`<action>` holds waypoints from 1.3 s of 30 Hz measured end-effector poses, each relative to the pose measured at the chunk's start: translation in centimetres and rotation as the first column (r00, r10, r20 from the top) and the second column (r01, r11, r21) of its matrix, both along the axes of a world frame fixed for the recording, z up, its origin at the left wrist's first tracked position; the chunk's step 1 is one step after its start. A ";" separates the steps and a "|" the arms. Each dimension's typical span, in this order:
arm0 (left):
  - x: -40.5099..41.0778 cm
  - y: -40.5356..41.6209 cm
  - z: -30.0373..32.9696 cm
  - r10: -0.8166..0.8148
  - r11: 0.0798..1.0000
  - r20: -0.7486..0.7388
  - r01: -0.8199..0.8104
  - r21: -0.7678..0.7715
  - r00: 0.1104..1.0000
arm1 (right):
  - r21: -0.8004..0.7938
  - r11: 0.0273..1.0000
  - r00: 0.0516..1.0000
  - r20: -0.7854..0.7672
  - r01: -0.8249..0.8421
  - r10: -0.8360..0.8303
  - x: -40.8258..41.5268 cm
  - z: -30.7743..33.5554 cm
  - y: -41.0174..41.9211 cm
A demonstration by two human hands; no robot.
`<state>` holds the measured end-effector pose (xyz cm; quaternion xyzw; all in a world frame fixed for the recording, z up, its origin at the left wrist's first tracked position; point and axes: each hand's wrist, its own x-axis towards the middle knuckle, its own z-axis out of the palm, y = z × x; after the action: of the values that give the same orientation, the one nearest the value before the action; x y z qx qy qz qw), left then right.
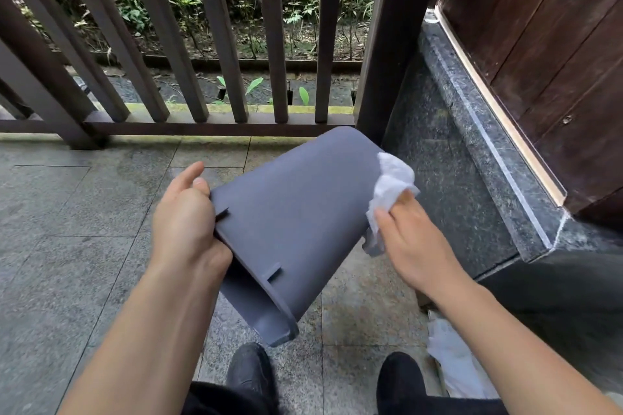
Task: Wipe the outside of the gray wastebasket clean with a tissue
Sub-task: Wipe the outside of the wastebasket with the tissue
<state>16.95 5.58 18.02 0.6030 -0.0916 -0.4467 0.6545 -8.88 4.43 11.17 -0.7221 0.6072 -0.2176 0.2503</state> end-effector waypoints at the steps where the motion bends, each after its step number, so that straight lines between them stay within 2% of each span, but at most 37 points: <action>1: 0.2 0.0 0.0 0.002 1.000 0.000 -0.002 -0.003 1.000 | 0.009 0.998 0.998 0.017 0.055 -0.055 -0.4 -0.5 -0.4; 5: 0.5 0.2 0.1 -0.001 1.000 -0.032 0.001 0.000 0.999 | -0.108 0.989 0.993 0.067 0.105 -0.099 -0.4 -1.2 -0.5; 9: -0.1 0.5 0.3 -0.016 1.000 -0.047 0.016 -0.006 0.999 | -0.217 0.973 0.987 0.151 0.082 -0.050 -0.1 0.9 -0.8; 11: -0.6 0.7 0.3 -0.028 0.999 -0.025 0.028 -0.017 0.999 | -0.222 0.974 0.990 0.142 0.032 0.000 0.4 2.0 -0.3; 14: -1.3 0.8 0.1 -0.051 0.997 0.072 0.055 -0.049 0.996 | -0.237 0.955 0.981 0.037 -0.178 0.192 2.5 3.3 1.5; 18: -2.2 1.0 -0.2 -0.088 0.984 0.263 0.125 -0.128 0.961 | -0.289 0.797 0.846 -0.112 -0.530 0.522 6.0 3.3 4.9; 21: -2.6 1.3 -0.1 -0.113 0.957 0.416 0.212 -0.200 0.902 | -0.337 0.705 0.776 -0.166 -0.624 0.608 6.7 2.6 5.7; 23: -2.8 1.5 0.2 -0.141 0.932 0.503 0.286 -0.222 0.853 | -0.348 0.756 0.830 -0.165 -0.554 0.533 5.8 2.3 4.6; 25: -2.8 1.6 0.4 -0.146 0.917 0.576 0.329 -0.227 0.804 | -0.275 0.890 0.931 -0.082 -0.364 0.355 4.3 2.1 2.9; 27: -2.8 1.9 0.6 -0.133 0.900 0.635 0.361 -0.243 0.761 | -0.158 0.975 0.986 0.019 -0.158 0.163 2.6 2.0 1.2; 29: -2.9 2.3 0.8 -0.133 0.874 0.674 0.407 -0.266 0.727 | -0.084 0.996 0.991 0.127 -0.029 0.040 1.3 1.8 0.2; 31: -3.2 2.8 1.0 -0.144 0.842 0.728 0.469 -0.265 0.670 | -0.064 0.997 0.987 0.162 0.036 -0.025 0.9 1.7 -0.2; 34: -3.4 3.3 1.2 -0.132 0.809 0.797 0.529 -0.256 0.589 | -0.091 0.995 0.986 0.162 0.045 -0.030 1.0 1.8 0.0; 36: -3.3 3.5 1.1 -0.119 0.801 0.836 0.549 -0.238 0.536 | -0.148 0.989 0.989 0.139 -0.022 0.043 1.3 2.4 0.5; 39: -3.5 3.8 1.3 -0.109 0.765 0.923 0.624 -0.159 0.370 | -0.234 0.962 0.970 0.161 -0.143 0.184 2.8 3.7 2.0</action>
<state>13.48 9.43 19.30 0.5175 -0.6593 -0.1732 0.5172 -6.09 6.45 14.84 -0.7703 0.4920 -0.3271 0.2399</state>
